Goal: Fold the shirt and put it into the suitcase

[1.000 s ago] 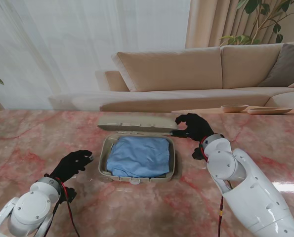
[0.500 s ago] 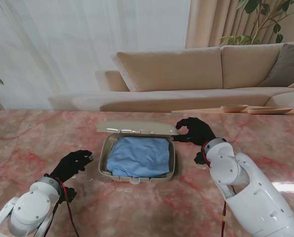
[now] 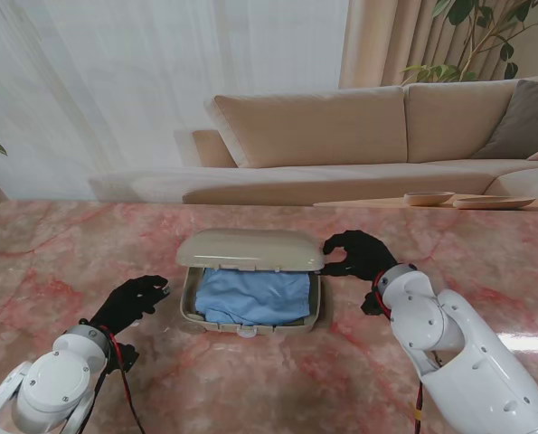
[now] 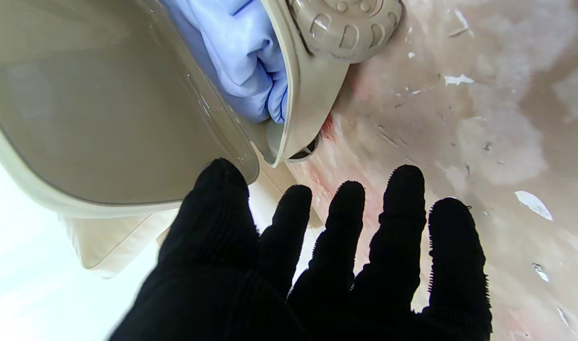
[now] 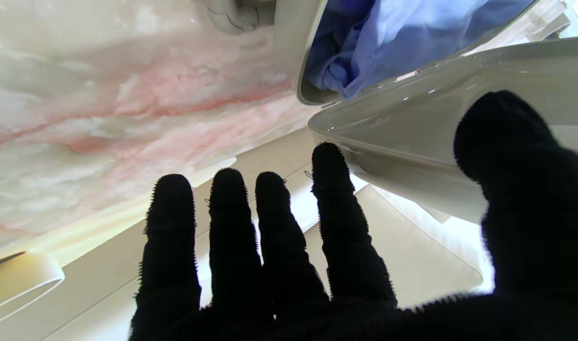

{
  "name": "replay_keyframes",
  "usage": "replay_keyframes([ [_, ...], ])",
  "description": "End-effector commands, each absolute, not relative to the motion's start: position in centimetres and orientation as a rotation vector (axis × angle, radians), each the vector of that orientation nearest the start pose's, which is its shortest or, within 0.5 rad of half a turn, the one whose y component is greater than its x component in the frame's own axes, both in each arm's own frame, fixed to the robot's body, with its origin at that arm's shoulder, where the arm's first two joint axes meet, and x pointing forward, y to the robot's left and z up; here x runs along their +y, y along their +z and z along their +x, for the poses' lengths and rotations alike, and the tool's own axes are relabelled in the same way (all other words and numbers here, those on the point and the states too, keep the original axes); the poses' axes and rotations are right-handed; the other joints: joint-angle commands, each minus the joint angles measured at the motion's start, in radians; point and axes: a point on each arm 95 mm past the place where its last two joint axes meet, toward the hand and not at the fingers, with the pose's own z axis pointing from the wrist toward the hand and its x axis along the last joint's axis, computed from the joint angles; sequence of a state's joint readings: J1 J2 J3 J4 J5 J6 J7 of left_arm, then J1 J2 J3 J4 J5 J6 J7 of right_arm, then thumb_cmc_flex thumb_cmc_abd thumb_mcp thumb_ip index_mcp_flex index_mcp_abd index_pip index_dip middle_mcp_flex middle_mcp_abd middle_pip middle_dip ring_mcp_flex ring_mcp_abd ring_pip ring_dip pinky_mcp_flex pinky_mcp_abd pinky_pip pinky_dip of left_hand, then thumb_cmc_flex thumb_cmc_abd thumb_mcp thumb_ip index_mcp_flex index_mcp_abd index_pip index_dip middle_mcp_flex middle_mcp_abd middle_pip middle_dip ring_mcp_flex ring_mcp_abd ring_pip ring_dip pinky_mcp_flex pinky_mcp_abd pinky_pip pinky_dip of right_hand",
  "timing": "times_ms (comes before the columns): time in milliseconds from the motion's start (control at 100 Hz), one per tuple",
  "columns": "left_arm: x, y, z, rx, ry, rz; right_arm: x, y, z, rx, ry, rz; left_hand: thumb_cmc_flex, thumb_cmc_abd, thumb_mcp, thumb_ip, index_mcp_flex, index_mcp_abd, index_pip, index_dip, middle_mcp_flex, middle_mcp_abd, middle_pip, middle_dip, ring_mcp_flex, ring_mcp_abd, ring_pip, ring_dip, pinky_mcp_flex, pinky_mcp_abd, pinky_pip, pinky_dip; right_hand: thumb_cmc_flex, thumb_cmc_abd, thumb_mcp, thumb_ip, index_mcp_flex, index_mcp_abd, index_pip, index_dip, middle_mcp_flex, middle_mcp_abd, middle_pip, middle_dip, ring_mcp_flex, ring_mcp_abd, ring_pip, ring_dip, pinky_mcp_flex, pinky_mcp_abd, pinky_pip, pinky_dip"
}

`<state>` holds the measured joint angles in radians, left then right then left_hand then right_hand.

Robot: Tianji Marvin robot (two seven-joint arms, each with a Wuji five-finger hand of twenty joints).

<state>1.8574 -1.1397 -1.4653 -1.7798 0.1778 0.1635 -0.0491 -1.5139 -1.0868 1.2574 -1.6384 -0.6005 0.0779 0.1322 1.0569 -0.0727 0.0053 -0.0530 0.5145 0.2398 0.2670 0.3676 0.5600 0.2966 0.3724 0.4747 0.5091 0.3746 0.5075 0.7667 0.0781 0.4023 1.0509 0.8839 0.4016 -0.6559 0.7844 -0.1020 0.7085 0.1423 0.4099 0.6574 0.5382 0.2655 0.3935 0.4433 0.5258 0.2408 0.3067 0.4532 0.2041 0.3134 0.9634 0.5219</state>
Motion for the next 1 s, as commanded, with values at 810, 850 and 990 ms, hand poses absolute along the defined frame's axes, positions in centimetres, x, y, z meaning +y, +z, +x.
replay_keyframes([
  [810, 5.7, -34.5, 33.7, 0.818, -1.684, -2.203, -2.4, -31.4, 38.0, -1.921, -2.052, -2.178, -0.012, 0.047, -0.037, 0.011, -0.026, -0.034, -0.011, 0.0, 0.015, -0.032, -0.021, -0.009, -0.022, -0.004, -0.028, -0.014, -0.02, 0.034, -0.012, 0.009, -0.06, 0.038, -0.02, 0.049, 0.014, -0.052, -0.012, 0.023, 0.004, -0.027, -0.033, -0.008, 0.019, 0.0, -0.034, -0.023, -0.017, 0.003, -0.055, 0.019],
  [850, 5.7, -34.5, 33.7, 0.819, -1.682, -2.204, -2.5, -31.5, 37.9, -1.924, -2.043, -2.179, -0.013, 0.047, -0.038, 0.011, -0.027, -0.035, -0.012, 0.0, 0.013, -0.031, -0.022, -0.01, -0.023, -0.005, -0.028, -0.014, -0.021, 0.034, -0.012, 0.009, -0.06, 0.038, -0.02, 0.049, 0.012, -0.052, -0.012, 0.023, 0.003, -0.026, -0.034, -0.008, 0.018, 0.0, -0.035, -0.023, -0.017, 0.002, -0.057, 0.019],
  [990, 5.7, -34.5, 33.6, 0.822, -1.68, -2.205, -2.7, -31.4, 37.6, -1.926, -2.042, -2.179, -0.013, 0.046, -0.037, 0.011, -0.026, -0.034, -0.011, 0.0, 0.016, -0.031, -0.021, -0.009, -0.022, -0.005, -0.029, -0.014, -0.02, 0.034, -0.012, 0.011, -0.065, 0.033, -0.017, 0.049, 0.015, -0.057, -0.008, 0.023, 0.009, -0.027, -0.035, -0.009, 0.021, 0.002, -0.035, -0.023, -0.017, 0.006, -0.061, 0.021],
])
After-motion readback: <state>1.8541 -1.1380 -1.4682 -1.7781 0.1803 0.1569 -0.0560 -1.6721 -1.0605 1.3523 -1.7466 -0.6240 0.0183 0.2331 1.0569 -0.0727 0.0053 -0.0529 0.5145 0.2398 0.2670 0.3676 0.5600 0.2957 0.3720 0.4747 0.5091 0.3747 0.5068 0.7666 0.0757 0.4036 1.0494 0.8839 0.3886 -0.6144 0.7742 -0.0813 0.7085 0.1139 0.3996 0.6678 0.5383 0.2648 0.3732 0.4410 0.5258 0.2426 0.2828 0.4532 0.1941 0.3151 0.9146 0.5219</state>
